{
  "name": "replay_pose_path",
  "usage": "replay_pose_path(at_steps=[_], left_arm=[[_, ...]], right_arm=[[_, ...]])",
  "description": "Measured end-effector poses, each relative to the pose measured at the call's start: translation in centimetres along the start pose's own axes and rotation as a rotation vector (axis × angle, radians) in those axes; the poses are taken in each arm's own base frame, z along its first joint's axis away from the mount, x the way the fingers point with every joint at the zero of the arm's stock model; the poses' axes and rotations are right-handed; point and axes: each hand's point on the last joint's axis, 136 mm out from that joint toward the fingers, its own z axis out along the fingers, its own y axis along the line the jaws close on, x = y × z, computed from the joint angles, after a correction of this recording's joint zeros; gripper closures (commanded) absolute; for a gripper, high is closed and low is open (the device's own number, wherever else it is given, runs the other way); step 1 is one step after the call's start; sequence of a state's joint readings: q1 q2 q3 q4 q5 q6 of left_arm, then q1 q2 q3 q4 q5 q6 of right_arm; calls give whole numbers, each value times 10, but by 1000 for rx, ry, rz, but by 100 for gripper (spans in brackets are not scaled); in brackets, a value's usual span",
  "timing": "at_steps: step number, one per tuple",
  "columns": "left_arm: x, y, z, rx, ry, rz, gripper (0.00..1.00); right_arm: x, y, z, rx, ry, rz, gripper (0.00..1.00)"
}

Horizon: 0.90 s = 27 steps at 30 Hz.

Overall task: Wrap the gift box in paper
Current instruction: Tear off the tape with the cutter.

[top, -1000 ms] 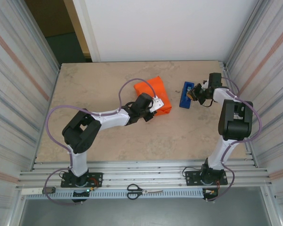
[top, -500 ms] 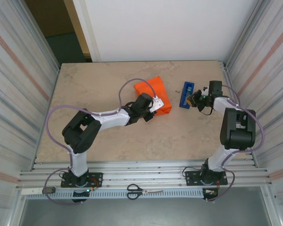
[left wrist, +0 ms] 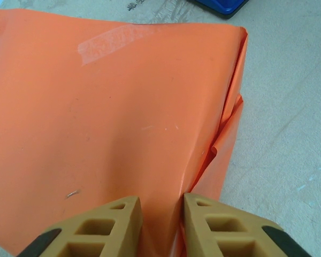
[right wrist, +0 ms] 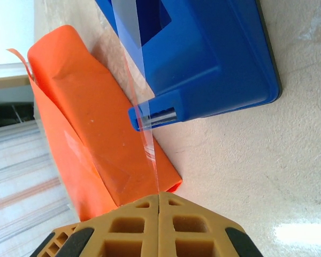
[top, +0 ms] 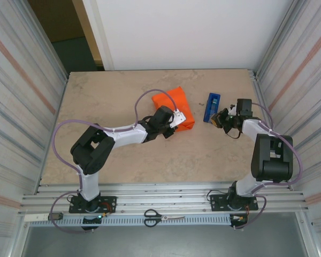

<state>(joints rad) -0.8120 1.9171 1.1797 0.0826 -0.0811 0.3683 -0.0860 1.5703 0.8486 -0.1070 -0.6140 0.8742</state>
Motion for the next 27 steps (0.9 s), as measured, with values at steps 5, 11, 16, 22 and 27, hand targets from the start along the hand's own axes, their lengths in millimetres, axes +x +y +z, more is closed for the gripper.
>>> replay_pose_path(at_steps=[5,11,16,22,27], left_arm=[[0,0,0,0,0,0,74],[0,0,0,0,0,0,74],[0,0,0,0,0,0,75],[0,0,0,0,1,-1,75],[0,0,0,-2,2,-2,75]], right_arm=[[9,-11,3,10,13,23,100],[9,-8,1,-15,-5,25,100],[11,-10,3,-18,-9,21,100],[10,-20,11,15,-25,9,100],[1,-31,22,51,-49,-9,100]])
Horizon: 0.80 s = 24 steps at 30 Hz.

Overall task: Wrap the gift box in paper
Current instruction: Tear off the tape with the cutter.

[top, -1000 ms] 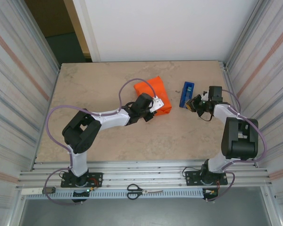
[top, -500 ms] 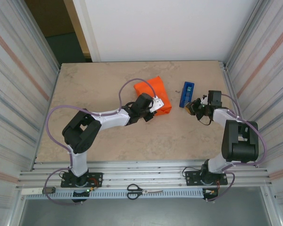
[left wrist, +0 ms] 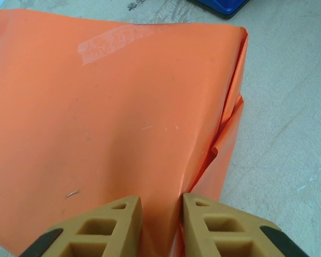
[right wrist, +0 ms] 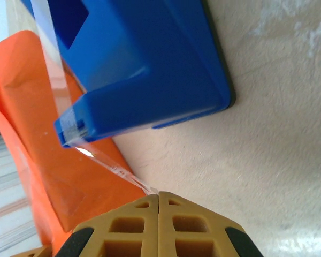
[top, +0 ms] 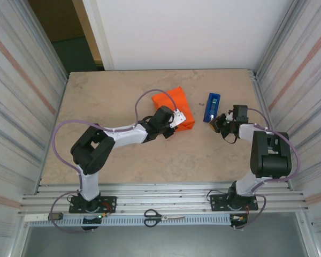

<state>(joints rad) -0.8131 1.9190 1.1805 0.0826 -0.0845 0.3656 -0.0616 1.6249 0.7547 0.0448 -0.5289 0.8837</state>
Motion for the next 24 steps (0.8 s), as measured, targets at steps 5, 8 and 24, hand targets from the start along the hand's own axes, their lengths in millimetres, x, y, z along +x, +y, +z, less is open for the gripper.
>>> replay_pose_path(at_steps=[5,8,24], left_arm=[[0,0,0,-1,0,-1,76],[0,0,0,-3,1,0,76],[0,0,1,-9,6,0,76]], right_arm=[[-11,-3,10,51,-12,-25,100],[-17,-4,16,71,-16,-37,100],[-20,-9,12,200,-55,-107,100]])
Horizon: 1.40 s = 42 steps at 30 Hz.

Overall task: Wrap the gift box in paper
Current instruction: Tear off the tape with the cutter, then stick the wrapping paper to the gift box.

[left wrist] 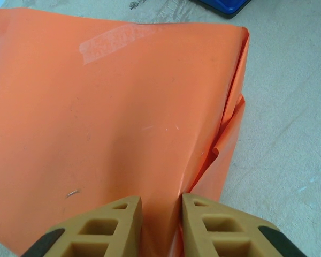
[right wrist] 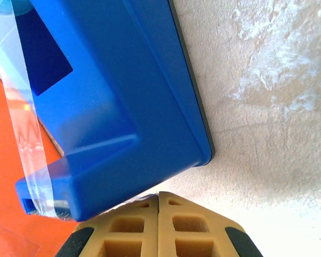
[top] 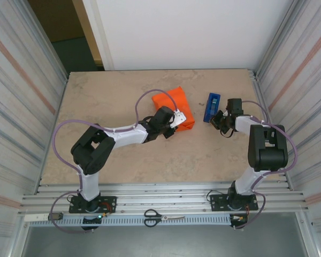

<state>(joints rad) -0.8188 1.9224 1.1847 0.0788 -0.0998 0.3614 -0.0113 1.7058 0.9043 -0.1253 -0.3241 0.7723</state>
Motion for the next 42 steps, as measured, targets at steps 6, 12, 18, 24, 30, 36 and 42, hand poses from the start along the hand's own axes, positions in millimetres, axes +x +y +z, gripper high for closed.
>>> replay_pose_path(at_steps=[6,12,18,24,30,36,42], left_arm=[[0,0,0,0,0,0,77],[-8,0,7,-4,-29,-1,77],[-9,0,7,-5,-30,-1,77],[-9,0,7,-6,-34,-2,77],[-8,0,7,-7,-35,-2,77],[-8,0,7,-7,-36,-4,77],[-8,0,7,-9,-35,-9,77]], right_arm=[[7,-16,-1,85,24,-5,100],[24,-35,-4,154,78,17,100],[31,8,-48,-45,69,-71,100],[52,53,-78,-270,130,-186,100],[87,84,-75,-405,248,-266,100],[113,99,-50,-445,356,-290,100],[122,111,-30,-472,395,-289,100]])
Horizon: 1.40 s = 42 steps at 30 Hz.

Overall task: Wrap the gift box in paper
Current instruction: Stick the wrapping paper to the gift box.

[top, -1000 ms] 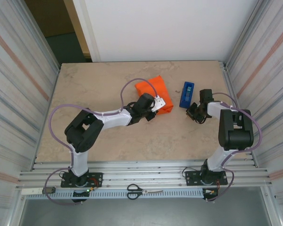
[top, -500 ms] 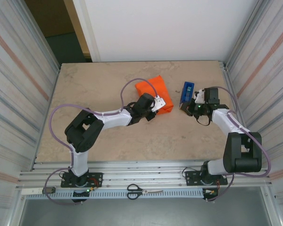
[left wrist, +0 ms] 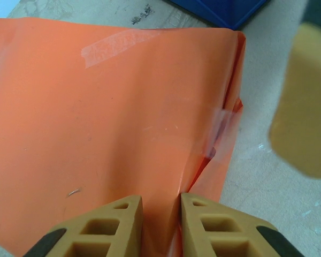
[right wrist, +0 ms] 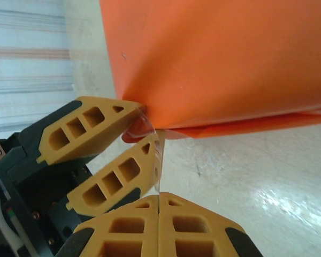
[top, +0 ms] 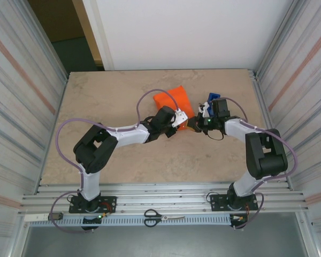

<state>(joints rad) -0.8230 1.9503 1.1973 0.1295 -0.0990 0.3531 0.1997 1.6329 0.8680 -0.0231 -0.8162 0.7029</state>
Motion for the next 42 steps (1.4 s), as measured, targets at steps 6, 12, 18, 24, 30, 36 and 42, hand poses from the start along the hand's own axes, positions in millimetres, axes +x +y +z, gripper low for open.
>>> replay_pose_path(at_steps=[6,12,18,24,30,36,42], left_arm=[[0,0,0,-2,1,1,77],[0,0,0,-2,1,1,78],[0,-1,0,-2,1,2,78],[0,0,0,-2,1,2,78],[0,-1,0,-1,2,2,78],[0,-1,1,-1,3,2,78],[-1,-1,2,-2,-2,2,79]], right_arm=[[-6,0,5,-14,-14,5,100],[-9,-10,13,-4,-13,34,100],[-11,-15,18,-6,-16,59,100],[-13,-14,18,-10,-20,73,94],[-13,-14,18,-11,-21,79,83],[-15,-11,18,-18,-26,87,69],[-20,-6,18,-26,-34,79,60]])
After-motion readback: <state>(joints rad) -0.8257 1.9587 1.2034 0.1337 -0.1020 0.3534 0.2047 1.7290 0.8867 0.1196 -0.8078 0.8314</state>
